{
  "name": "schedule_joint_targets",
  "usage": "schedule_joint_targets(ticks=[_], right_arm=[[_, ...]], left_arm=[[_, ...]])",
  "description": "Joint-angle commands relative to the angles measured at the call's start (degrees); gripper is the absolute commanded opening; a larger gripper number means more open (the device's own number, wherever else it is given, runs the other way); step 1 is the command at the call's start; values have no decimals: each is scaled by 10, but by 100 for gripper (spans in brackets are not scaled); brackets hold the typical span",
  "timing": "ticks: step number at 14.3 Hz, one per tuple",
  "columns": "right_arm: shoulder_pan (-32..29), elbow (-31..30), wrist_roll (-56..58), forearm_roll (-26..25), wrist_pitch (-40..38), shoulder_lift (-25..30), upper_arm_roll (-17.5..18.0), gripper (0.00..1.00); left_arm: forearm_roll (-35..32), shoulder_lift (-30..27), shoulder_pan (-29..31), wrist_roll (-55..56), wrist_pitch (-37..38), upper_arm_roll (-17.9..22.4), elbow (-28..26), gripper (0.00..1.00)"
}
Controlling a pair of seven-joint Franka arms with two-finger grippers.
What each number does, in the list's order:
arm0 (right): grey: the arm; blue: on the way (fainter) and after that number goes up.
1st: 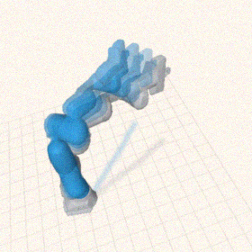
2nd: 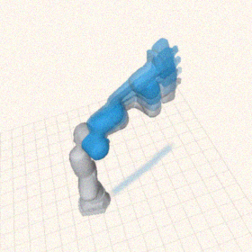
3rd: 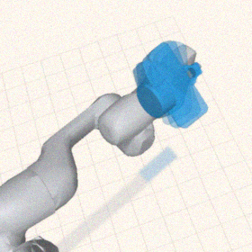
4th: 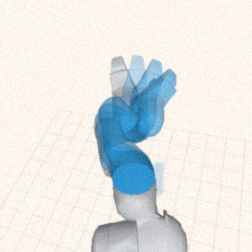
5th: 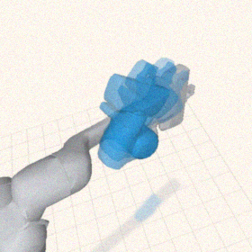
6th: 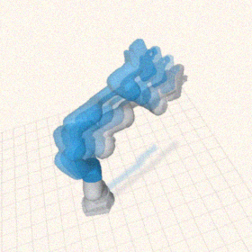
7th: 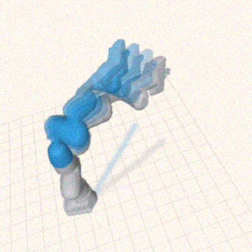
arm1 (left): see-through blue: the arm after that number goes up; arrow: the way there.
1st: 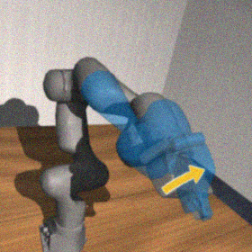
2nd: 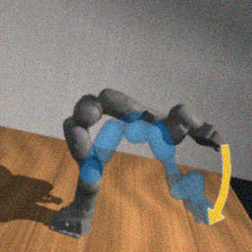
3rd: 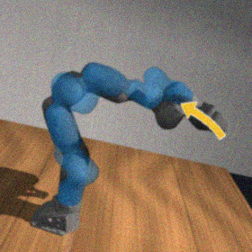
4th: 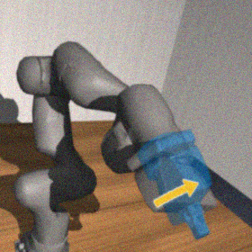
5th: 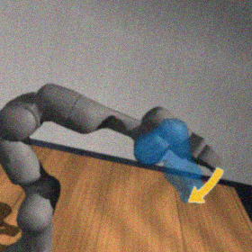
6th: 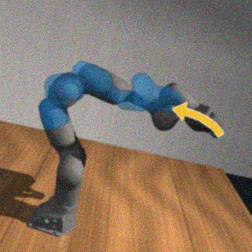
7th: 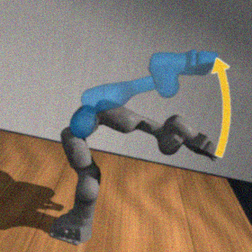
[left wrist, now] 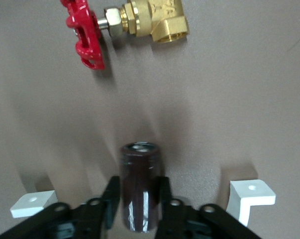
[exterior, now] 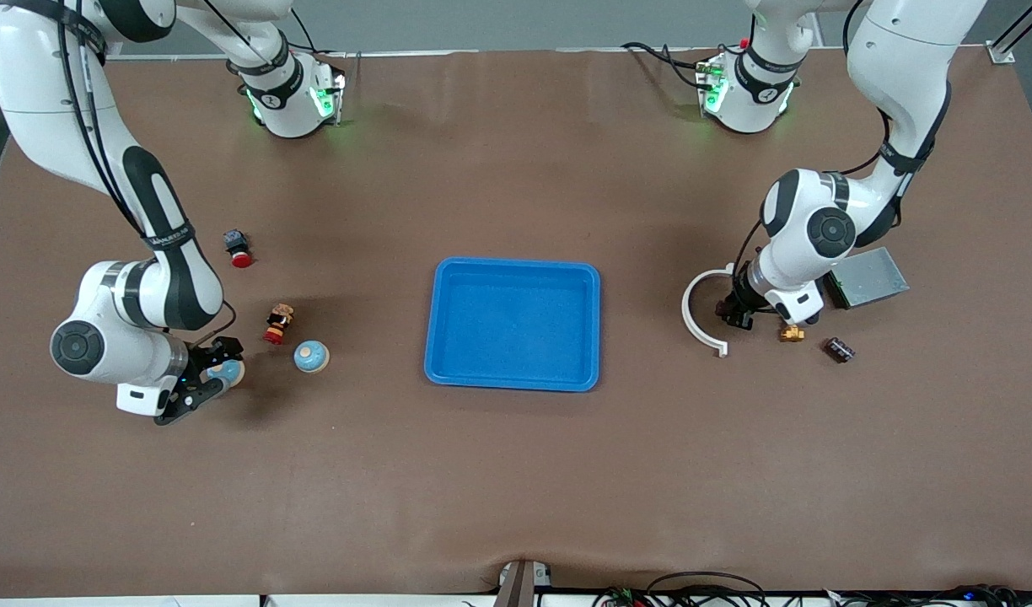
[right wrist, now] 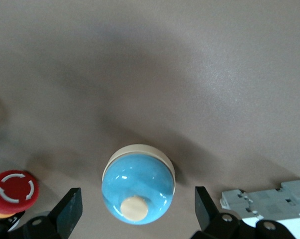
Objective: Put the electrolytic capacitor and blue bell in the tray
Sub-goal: 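Lift the capacitor with the left gripper while the right gripper holds the bell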
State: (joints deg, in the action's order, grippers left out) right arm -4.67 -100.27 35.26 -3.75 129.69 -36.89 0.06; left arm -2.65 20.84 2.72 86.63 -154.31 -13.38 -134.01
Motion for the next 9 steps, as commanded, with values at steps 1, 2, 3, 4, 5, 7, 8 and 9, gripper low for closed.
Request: schedule_joint_targets(ticks=[1, 2, 3, 4, 5, 7, 8, 9], right_arm=[[-9, -1, 2, -12, 11, -5, 6, 100], [-10, -1, 2, -12, 11, -8, 6, 100], [-10, -1, 2, -12, 12, -9, 6, 100], [-13, -1, 2, -12, 12, -11, 7, 100], [-13, -1, 2, -12, 12, -13, 6, 100], [-13, -2, 2, -12, 12, -14, 7, 100], [-13, -2, 2, -12, 11, -14, 6, 100], [-13, -2, 2, -12, 12, -15, 7, 100]], left_arm=[[-3, 0, 0, 2, -6, -1, 4, 12], [-3, -4, 0, 3, -5, -1, 4, 1], [-3, -11, 1, 1, -3, -1, 4, 0], [-3, -22, 0, 0, 8, -1, 6, 0], [-3, -27, 0, -1, 24, -2, 16, 0], [-3, -38, -6, 0, 80, -2, 46, 0], [-3, -45, -11, 3, 114, -2, 65, 0], [-3, -48, -14, 7, 142, -8, 81, 0]])
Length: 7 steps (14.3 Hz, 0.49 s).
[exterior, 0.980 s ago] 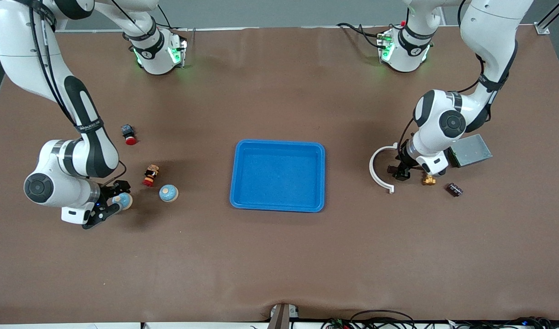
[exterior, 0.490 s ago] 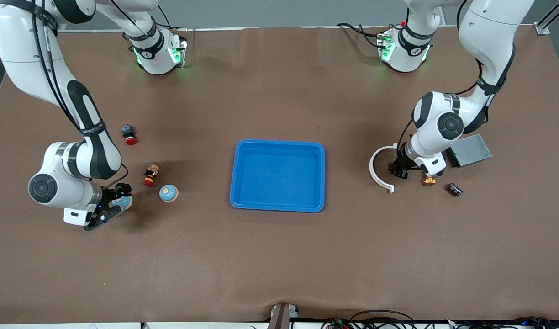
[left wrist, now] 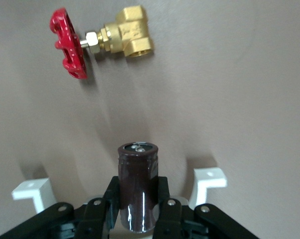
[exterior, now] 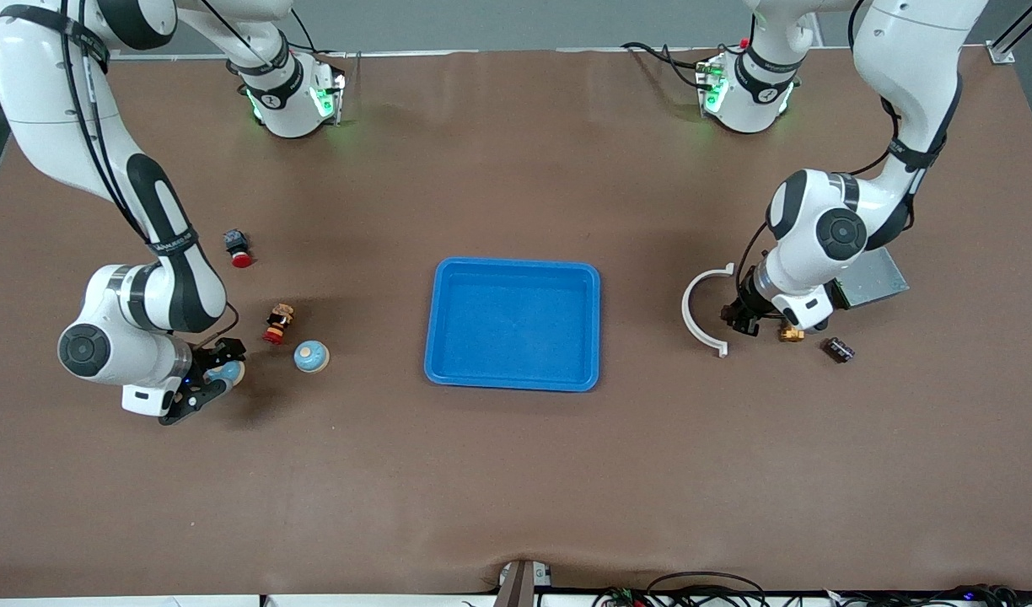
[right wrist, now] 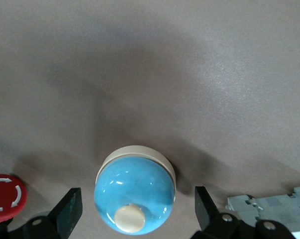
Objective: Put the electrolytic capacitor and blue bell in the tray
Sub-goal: 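Lift the capacitor with the left gripper while the right gripper holds the bell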
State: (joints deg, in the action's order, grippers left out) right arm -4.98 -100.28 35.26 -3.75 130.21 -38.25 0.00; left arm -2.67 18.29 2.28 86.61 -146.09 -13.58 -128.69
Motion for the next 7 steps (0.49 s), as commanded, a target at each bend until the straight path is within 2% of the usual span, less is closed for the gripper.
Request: schedule_joint_targets(ticks=[1, 3, 7], right_arm=[[-10, -2, 2, -12, 7, -4, 8, 100], [-13, -2, 2, -12, 7, -5, 8, 100], [-13, -2, 2, -12, 7, -7, 8, 100]], left_arm=[[-2, -23, -10, 15, 83, -15, 49, 0], [-3, -18, -24, 60, 118, -34, 85, 0], [-2, -10, -81, 112, 151, -36, 136, 0]])
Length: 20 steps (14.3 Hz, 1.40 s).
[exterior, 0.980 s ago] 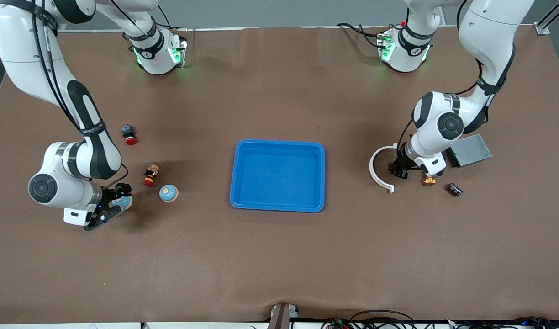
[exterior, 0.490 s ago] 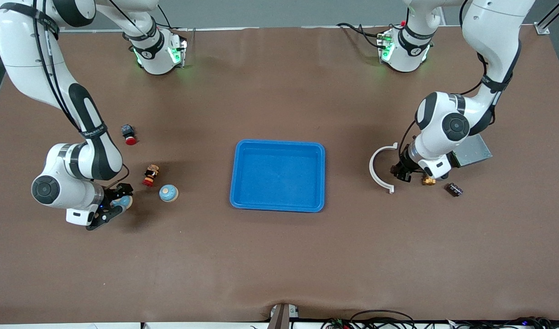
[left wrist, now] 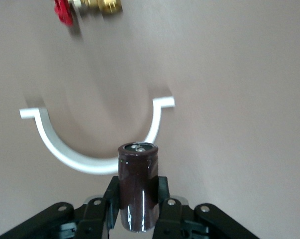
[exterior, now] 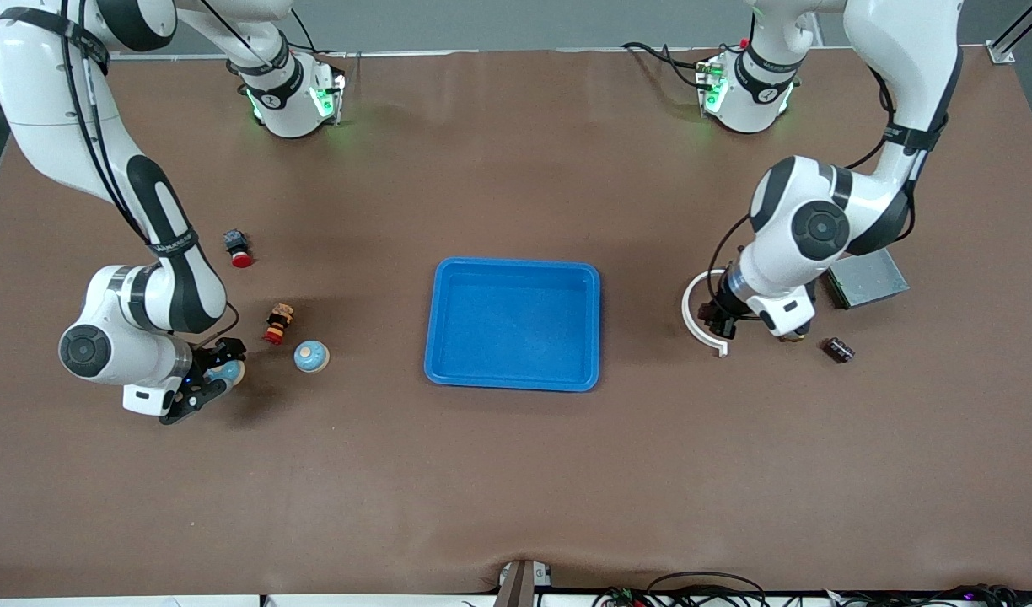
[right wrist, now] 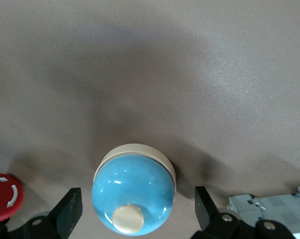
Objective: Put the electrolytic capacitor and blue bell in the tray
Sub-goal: 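Lift the capacitor with the left gripper while the right gripper holds the bell, then carry the capacitor into the tray and open the left gripper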
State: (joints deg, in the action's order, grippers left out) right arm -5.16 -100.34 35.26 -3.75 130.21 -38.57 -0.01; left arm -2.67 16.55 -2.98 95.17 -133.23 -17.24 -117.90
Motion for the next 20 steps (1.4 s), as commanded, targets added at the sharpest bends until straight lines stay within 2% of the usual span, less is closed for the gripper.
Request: schedule_joint_targets(ticks=[1, 3, 4, 9, 11, 13, 17, 20], right_arm=[[-12, -1, 2, -12, 7, -4, 8, 100], [-11, -1, 2, -12, 7, -4, 8, 100], [-11, -1, 2, -12, 7, -4, 8, 92], [-10, -1, 2, -12, 2, -4, 8, 32], [-9, -1, 1, -11, -4, -1, 8, 16], [-7, 1, 0, -11, -12, 2, 9, 14], [3, 32, -10, -6, -85, 38, 12, 15], [39, 43, -106, -5, -145, 81, 12, 15]], left_arm=[[-2, 16, -47, 42, 23, 0, 42, 0], [-3, 39, -86, 94, 23, 1, 72, 0], [-3, 51, -107, 112, 24, 2, 89, 0], [-6, 117, -194, 190, 24, 6, 155, 0], [-27, 144, -205, 242, 24, 5, 176, 0], [-54, 170, -232, 287, 23, 5, 187, 0], [-74, 212, -248, 331, 21, 5, 204, 0], [-87, 219, -255, 334, 21, 7, 204, 0]])
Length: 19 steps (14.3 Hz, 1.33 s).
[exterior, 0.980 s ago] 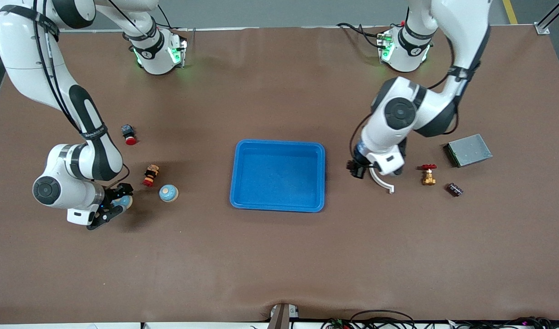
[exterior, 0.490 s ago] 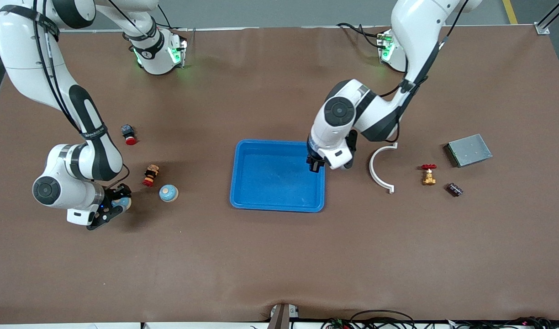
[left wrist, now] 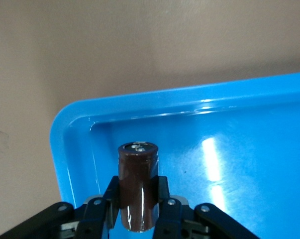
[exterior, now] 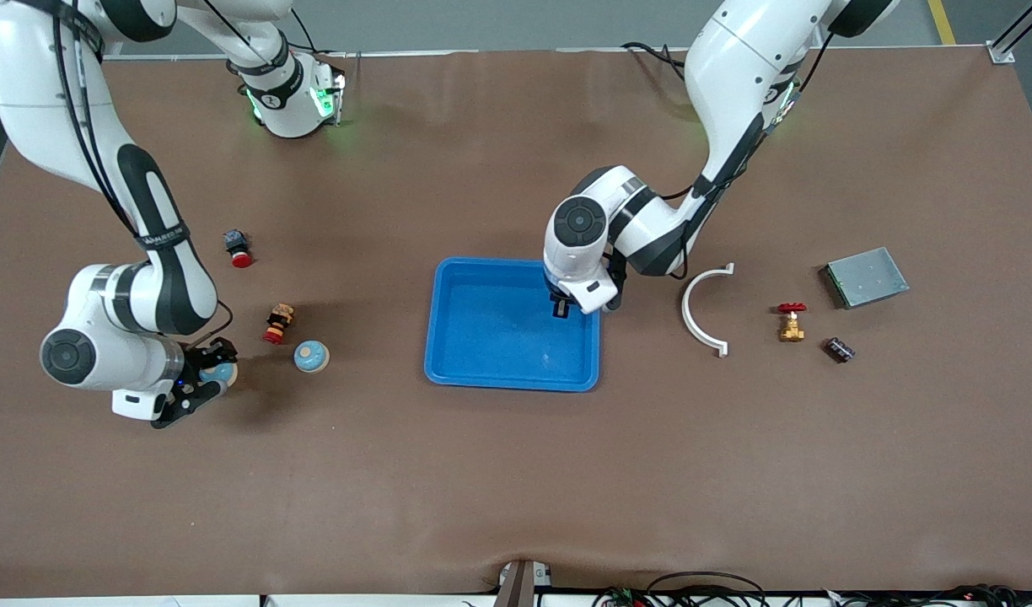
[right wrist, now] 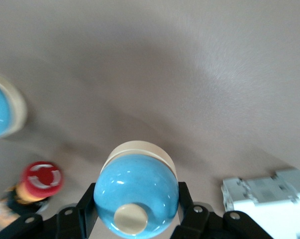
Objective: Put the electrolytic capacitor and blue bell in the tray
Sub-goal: 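Carry the capacitor into the tray and open the left gripper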
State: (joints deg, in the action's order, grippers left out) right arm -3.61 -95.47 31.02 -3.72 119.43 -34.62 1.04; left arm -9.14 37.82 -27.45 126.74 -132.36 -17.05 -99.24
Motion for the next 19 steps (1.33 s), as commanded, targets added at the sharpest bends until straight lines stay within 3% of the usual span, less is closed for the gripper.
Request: schedule_joint_targets(ticks=[1, 6, 8, 10, 16, 19], right_arm=[[39, -6, -98, -5, -55, 55, 2, 15], [130, -9, -304, 30, -112, 111, 3, 14], [159, -9, -363, 51, -115, 118, 3, 14], [184, -9, -415, 74, -112, 118, 3, 14], [284, -10, -600, 106, -58, 109, 2, 14], [319, -10, -641, 127, -31, 88, 2, 14]], left_arm=[[-29, 8, -13, 19, 11, 5, 18, 0], [-55, 17, -12, 17, 9, 4, 19, 1], [-54, 17, -12, 19, 9, 3, 19, 54], [-55, 12, -12, 17, 13, 4, 30, 100], [-55, -60, 15, -4, 80, 5, 41, 100], [-56, -99, 48, -74, 135, 4, 44, 100]])
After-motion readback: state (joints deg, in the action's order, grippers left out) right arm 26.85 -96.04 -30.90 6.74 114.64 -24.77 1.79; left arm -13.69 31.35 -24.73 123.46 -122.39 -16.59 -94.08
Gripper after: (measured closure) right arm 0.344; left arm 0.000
